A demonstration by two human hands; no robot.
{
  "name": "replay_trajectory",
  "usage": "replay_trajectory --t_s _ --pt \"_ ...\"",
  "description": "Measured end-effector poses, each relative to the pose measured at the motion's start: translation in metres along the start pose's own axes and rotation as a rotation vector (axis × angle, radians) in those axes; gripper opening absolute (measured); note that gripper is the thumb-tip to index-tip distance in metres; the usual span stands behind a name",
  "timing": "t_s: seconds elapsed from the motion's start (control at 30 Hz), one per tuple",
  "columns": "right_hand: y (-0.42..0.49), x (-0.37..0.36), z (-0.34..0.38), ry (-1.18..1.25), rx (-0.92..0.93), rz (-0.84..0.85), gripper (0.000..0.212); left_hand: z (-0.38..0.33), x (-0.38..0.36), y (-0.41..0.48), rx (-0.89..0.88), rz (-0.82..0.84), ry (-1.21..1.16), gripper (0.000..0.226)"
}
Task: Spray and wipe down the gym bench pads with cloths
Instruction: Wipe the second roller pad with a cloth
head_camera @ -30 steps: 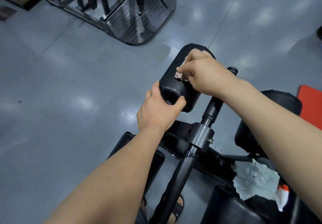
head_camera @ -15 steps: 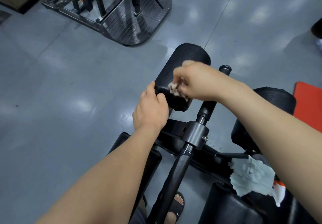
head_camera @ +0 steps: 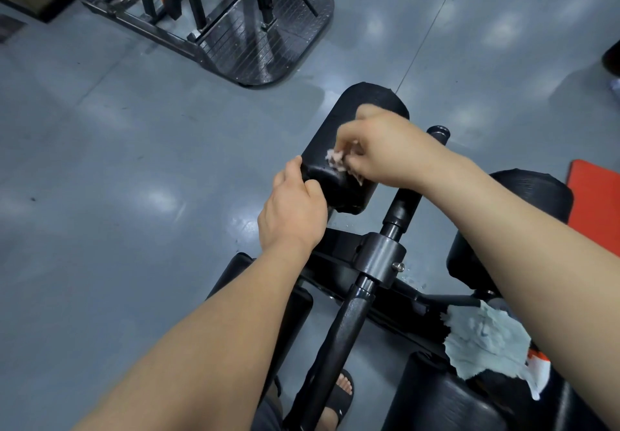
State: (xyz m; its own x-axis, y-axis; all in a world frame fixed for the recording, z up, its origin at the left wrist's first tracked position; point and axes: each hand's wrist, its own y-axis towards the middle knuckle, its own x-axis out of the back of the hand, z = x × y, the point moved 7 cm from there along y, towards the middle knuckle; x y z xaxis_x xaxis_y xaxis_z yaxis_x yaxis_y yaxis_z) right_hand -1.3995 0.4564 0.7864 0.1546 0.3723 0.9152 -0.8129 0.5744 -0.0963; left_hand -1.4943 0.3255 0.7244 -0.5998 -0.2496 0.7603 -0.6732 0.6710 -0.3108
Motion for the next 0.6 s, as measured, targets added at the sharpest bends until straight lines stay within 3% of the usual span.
replay_trajectory --t_s 0.13,0.3,0.4,0.6 --pt "0.006 0.0 -0.012 -0.078 -0.143 -0.163 0.016 0.002 0.0 0.001 -0.004 -0.003 -0.008 0.049" --pt "-0.01 -0.013 0.012 0.009 0.026 -0.006 0.01 0.002 0.0 0.003 -0.006 -0.005 0.015 0.047" --pt "-0.002 -0.008 0.008 -0.015 0.039 0.005 0.014 0.002 0.0 0.003 -0.004 0.002 0.02 0.046" --pt "0.032 0.011 -0.042 -0.046 -0.181 -0.138 0.019 -0.002 0.001 0.0 -0.03 0.003 -0.018 0.044"
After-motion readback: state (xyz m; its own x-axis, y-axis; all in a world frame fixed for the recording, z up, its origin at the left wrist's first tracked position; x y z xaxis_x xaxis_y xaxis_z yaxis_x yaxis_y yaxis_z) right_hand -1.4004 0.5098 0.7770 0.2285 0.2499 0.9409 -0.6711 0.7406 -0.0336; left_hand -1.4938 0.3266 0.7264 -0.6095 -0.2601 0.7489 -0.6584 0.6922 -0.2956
